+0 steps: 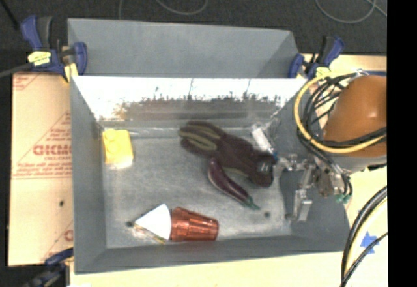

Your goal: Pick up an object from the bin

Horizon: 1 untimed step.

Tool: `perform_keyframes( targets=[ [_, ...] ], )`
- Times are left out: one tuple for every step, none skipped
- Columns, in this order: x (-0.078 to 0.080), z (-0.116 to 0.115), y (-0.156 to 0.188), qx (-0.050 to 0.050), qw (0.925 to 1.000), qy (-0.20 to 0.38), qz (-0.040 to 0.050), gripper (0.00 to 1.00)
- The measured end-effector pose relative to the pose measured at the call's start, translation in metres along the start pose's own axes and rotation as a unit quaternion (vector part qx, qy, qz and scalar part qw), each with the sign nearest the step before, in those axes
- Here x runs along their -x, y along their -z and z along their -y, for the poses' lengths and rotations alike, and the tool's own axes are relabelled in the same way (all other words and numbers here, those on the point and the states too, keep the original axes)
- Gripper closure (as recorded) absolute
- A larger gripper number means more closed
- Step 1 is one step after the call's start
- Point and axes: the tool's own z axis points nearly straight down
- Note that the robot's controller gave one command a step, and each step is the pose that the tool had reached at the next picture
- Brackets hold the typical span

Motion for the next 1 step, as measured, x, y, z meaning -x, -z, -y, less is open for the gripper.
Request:
perform_keyframes(
  targets=[
    [0.0019, -0.0005, 0.0042, -0.001, 1.0, 0.002, 0.004, 0.0]
  ],
)
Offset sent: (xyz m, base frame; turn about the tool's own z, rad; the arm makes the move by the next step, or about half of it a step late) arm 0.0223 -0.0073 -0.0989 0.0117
